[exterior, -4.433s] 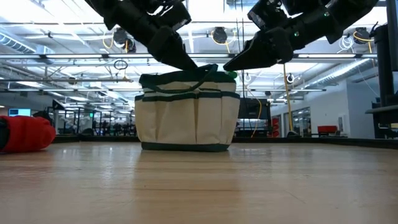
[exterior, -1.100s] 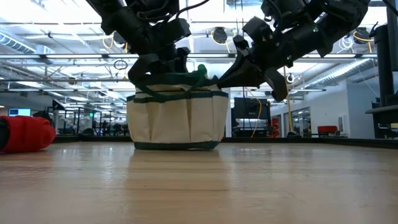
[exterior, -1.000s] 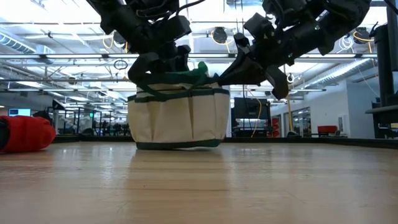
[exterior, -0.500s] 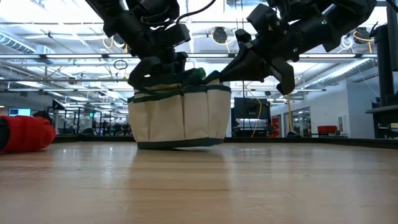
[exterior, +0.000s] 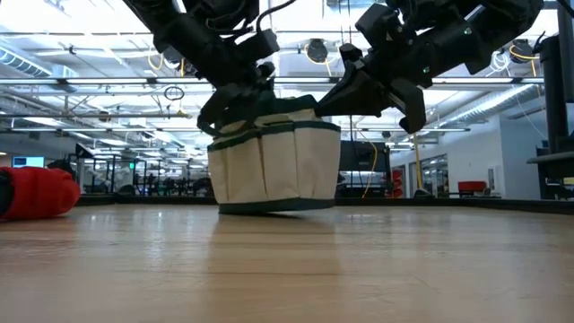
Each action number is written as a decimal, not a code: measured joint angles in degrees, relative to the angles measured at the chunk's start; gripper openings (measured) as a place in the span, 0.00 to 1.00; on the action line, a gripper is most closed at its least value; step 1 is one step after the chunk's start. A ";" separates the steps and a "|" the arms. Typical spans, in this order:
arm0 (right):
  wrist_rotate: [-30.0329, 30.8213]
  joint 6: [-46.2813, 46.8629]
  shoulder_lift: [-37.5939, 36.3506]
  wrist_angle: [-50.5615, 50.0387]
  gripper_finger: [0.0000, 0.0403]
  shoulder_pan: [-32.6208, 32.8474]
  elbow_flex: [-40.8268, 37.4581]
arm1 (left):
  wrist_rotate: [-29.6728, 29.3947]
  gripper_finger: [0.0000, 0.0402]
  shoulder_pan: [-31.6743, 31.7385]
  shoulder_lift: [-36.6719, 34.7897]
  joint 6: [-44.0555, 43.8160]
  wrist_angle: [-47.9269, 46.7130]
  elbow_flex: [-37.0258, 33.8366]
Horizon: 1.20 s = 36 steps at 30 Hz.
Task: Pick & Place Garden tools in Gardening bag
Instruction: Put the green spray bottle into the gardening bag
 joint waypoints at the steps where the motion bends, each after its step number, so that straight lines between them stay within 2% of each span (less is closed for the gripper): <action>1: -0.12 -0.01 0.00 -0.04 0.01 0.02 0.00 | -0.32 0.48 0.03 0.09 0.35 -0.98 0.02; 7: -0.09 0.03 0.00 -0.32 0.01 0.02 0.00 | -2.98 0.52 -1.58 0.71 1.70 -3.67 0.06; 13: 0.02 0.07 0.00 -0.37 0.01 0.02 0.00 | -12.16 0.52 -5.13 -1.83 2.53 -4.93 0.06; 22: -0.02 0.07 0.00 -0.82 0.01 0.02 0.00 | -12.48 0.44 -7.41 -8.63 0.53 -7.66 -0.02; 24: -0.02 0.07 0.00 -0.78 0.01 0.02 0.00 | -11.00 0.42 -7.39 -9.70 0.20 -5.36 0.08; 26: -0.02 0.02 0.00 -0.56 0.01 0.02 0.00 | -6.55 0.41 -6.90 -10.90 -0.52 -4.35 0.15; 31: 0.00 0.07 0.00 -0.43 0.01 0.02 0.00 | 9.66 0.35 -4.44 -10.45 -7.30 -1.19 0.08; 33: 0.01 0.03 0.00 -0.32 0.01 0.02 0.00 | 10.63 0.30 -3.43 -8.87 -9.82 0.48 0.16; 36: 0.00 0.03 0.00 -0.06 0.01 0.02 0.00 | 7.65 0.22 -1.65 -5.98 -11.91 2.45 0.00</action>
